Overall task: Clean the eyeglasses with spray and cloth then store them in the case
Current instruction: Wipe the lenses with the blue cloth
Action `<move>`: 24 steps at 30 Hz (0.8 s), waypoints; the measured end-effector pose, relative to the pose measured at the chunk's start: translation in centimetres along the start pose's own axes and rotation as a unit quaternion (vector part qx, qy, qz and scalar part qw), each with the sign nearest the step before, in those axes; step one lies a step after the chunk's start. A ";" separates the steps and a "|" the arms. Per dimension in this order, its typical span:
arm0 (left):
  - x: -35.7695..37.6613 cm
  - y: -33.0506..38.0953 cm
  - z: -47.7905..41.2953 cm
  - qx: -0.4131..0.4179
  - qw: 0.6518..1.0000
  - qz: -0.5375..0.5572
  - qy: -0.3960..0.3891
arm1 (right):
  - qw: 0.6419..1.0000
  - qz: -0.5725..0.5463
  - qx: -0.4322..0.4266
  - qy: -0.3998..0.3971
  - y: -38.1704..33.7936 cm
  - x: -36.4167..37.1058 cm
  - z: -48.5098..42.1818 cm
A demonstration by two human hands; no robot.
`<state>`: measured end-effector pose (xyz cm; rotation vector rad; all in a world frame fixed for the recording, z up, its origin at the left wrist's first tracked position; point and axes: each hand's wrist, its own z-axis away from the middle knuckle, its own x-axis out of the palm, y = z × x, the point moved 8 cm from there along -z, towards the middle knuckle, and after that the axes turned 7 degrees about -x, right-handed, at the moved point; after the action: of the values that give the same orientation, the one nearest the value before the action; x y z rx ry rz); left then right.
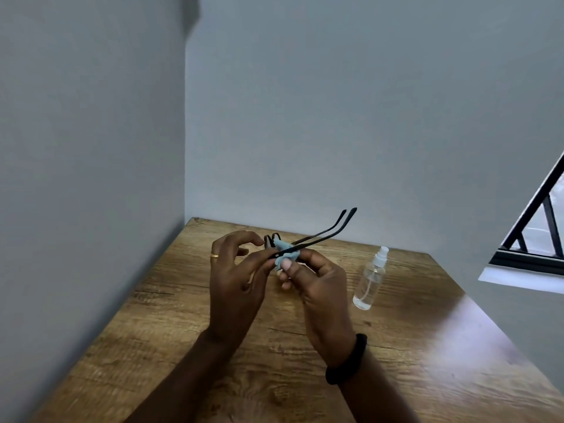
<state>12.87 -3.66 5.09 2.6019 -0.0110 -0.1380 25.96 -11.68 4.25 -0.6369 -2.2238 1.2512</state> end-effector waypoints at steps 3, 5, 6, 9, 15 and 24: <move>0.0 0.7 0.0 0.034 0.999 -0.027 0.006 | 0.998 0.049 -0.047 0.000 -0.8 -0.4 -0.1; 0.0 1.5 0.1 0.066 0.997 -0.047 0.015 | 0.993 0.085 -0.083 0.005 -1.2 -0.5 0.0; -0.1 1.9 0.1 0.079 0.995 -0.050 0.020 | 0.990 0.102 -0.100 0.011 -1.4 -0.5 0.1; -0.1 2.5 0.3 0.100 0.993 -0.053 0.028 | 0.981 0.136 -0.135 0.030 -1.7 -0.8 0.4; -0.1 2.5 0.3 0.105 0.992 -0.061 0.033 | 0.977 0.125 -0.166 0.049 -2.8 -1.1 0.8; 0.1 2.3 0.1 0.099 0.993 -0.063 0.020 | 0.979 0.083 -0.173 0.065 -4.8 -2.8 1.1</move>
<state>12.96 -5.70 6.15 2.8025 0.1620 -0.1346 26.67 -16.41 7.41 -1.0247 -2.3346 0.8699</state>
